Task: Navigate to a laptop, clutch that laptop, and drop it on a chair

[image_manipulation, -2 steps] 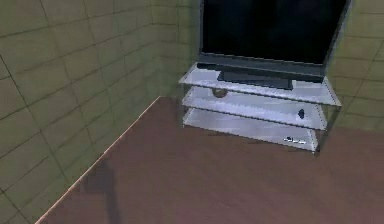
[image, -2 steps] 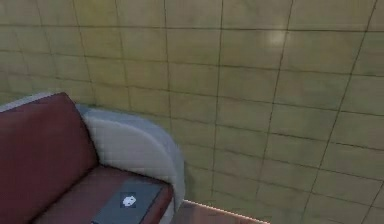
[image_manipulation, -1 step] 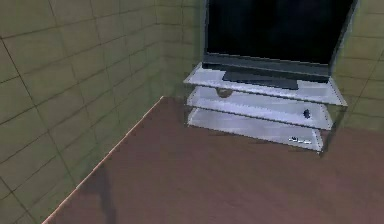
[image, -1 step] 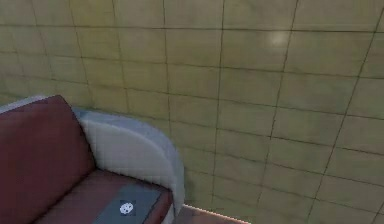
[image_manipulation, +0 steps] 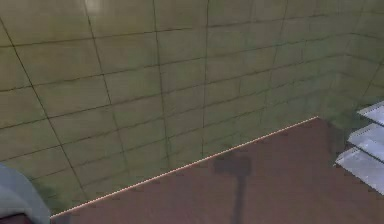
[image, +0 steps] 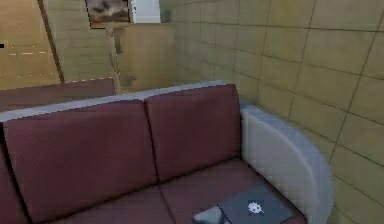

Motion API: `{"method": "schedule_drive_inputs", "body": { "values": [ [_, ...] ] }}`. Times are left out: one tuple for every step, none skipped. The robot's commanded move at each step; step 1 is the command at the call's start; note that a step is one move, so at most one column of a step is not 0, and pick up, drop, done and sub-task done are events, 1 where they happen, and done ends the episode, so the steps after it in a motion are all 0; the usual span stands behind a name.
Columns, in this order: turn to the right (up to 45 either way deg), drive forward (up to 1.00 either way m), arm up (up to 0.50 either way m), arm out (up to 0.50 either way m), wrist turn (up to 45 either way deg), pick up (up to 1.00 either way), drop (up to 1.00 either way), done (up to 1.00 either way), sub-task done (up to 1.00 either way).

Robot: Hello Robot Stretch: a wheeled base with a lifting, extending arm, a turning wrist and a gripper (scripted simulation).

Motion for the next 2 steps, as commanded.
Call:
{"method": "schedule_drive_inputs", "body": {
  "values": [
    [-45.0, 0.0, 0.0, 0.0, 0.0, 0.0, 0.0, 0.0, 0.0],
    [-21.0, 0.0, 0.0, 0.0, 0.0, 0.0, 0.0, 0.0, 0.0]
  ]
}}
